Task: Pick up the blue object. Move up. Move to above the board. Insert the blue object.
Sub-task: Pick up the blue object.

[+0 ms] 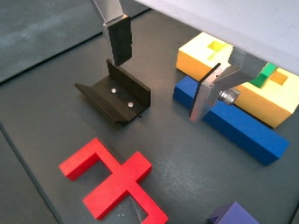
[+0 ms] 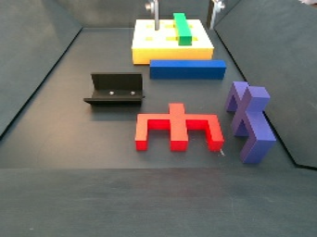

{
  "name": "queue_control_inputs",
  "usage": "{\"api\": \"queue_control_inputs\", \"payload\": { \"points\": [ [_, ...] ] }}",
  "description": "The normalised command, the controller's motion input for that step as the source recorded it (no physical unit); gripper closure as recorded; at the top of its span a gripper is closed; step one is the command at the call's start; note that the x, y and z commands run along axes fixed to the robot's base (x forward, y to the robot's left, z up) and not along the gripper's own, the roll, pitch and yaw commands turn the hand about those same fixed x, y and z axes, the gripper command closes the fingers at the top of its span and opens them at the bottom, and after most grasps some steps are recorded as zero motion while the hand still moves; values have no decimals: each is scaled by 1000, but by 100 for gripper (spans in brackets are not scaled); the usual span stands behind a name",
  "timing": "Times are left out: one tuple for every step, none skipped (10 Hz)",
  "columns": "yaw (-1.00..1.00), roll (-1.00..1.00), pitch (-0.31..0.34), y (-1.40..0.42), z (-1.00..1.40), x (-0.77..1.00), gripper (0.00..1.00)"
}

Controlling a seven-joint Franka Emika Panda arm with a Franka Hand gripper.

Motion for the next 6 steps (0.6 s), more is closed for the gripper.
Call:
{"api": "queue_control_inputs", "payload": {
  "points": [
    [0, 9, 0, 0, 0, 0, 0],
    [0, 0, 0, 0, 0, 37, 0],
    [0, 0, 0, 34, -69, 34, 0],
    [0, -26, 0, -120, -189, 131, 0],
    [0, 0, 0, -680, -209, 251, 0],
    [0, 63, 0, -1000, -266, 206, 0]
  ]
}}
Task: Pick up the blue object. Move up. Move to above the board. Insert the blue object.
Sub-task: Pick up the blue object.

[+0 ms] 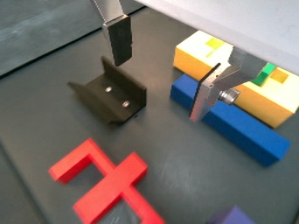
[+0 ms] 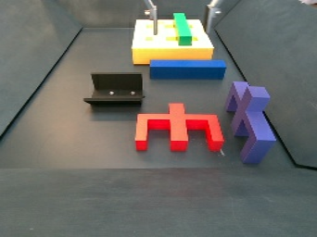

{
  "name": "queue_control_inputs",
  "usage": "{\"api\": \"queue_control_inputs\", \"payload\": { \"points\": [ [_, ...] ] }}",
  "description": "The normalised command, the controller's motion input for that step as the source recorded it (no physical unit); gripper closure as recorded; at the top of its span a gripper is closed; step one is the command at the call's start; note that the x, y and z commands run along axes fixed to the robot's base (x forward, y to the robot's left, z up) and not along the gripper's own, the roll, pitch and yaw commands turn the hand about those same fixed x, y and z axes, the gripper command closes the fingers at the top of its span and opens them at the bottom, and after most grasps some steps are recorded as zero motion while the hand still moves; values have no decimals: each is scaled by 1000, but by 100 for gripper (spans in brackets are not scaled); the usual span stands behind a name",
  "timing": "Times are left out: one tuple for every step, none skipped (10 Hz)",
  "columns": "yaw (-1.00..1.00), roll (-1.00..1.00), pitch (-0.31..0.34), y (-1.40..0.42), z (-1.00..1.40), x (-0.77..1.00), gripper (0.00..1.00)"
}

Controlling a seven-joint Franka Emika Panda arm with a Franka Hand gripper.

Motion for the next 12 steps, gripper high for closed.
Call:
{"api": "queue_control_inputs", "payload": {
  "points": [
    [-354, 39, 0, -931, -334, 3, 0],
    [-600, 0, -47, -689, -294, 0, 0],
    [-743, -13, -70, -446, -277, 0, 0],
    [-823, -109, -140, -223, -337, -69, 0],
    [-823, -126, -156, -169, -349, -123, 0],
    [-837, -159, -169, -74, -411, -180, 0],
    [-849, -127, -140, -60, -326, -183, 0],
    [-1000, 0, -31, -6, -214, 0, 0],
    [-883, 10, 0, -349, -377, 0, 0],
    [-866, 1, 0, -314, -360, 0, 0],
    [-871, 4, 0, -300, -323, 0, 0],
    [-1000, 0, 0, -183, -371, 0, 0]
  ]
}}
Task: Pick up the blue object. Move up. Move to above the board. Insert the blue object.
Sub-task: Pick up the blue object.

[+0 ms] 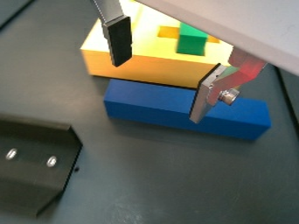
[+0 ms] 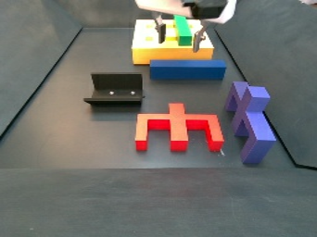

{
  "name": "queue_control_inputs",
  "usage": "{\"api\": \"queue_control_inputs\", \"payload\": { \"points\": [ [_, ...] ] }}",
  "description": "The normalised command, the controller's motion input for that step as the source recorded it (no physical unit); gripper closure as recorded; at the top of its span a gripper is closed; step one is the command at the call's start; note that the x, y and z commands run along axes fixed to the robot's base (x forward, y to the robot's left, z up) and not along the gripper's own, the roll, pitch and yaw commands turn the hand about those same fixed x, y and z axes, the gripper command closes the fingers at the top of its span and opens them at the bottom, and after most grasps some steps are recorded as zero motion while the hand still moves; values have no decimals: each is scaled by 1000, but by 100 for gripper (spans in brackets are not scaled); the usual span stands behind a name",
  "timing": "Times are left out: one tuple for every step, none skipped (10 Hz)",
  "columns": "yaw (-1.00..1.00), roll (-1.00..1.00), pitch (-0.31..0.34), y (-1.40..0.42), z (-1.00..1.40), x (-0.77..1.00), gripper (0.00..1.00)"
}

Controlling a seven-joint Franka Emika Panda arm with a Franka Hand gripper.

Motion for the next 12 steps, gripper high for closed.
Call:
{"api": "queue_control_inputs", "payload": {
  "points": [
    [-1000, 0, 0, -169, -349, 0, 0],
    [-960, 0, 0, -180, -229, 0, 0],
    [-1000, 14, 0, -71, -166, 0, 0],
    [-1000, 46, 16, -49, -60, 0, 0],
    [-997, 53, 39, -51, -6, 0, 0],
    [-937, 74, 91, -46, 0, -77, 0],
    [-903, 54, 120, 0, 0, -131, 0],
    [-869, 41, 117, 0, 0, -200, 0],
    [-900, 0, 66, 0, -117, -214, 0],
    [-943, 0, 36, 9, -206, -203, 0],
    [-900, 0, 26, 0, -217, -240, 0],
    [-831, 0, 29, 0, -183, -286, 0]
  ]
}}
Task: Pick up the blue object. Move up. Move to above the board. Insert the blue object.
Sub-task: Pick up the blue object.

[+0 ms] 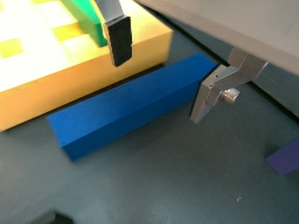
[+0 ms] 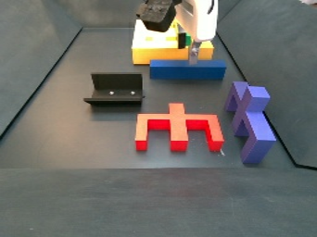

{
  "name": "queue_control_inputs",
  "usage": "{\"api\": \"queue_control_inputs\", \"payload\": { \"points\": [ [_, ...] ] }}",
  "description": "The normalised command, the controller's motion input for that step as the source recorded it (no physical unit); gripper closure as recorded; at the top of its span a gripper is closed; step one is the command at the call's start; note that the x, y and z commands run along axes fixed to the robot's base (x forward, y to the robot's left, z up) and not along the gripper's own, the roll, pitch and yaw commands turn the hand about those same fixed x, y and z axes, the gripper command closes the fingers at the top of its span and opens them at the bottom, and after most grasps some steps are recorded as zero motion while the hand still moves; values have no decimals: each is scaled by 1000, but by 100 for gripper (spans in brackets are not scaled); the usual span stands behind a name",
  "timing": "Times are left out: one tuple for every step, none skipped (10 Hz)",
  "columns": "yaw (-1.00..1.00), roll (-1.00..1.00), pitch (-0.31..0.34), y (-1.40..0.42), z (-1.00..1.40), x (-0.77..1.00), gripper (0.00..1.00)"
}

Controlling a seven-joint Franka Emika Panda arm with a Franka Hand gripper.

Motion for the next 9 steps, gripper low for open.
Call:
{"api": "queue_control_inputs", "payload": {
  "points": [
    [-749, 40, 51, -51, -71, -326, 0],
    [-706, 44, 51, -89, -66, -354, 0],
    [-671, 34, 34, -109, -111, -391, 0],
    [-517, 103, 3, -151, -151, -466, 0],
    [0, 149, 40, -80, -326, 143, 0],
    [177, 96, 50, -97, -363, 317, 0],
    [246, 51, 33, -46, -391, 340, 0],
    [209, 26, 9, -31, -346, 254, 0],
    [91, 7, 0, -26, -291, 0, 0]
  ]
}}
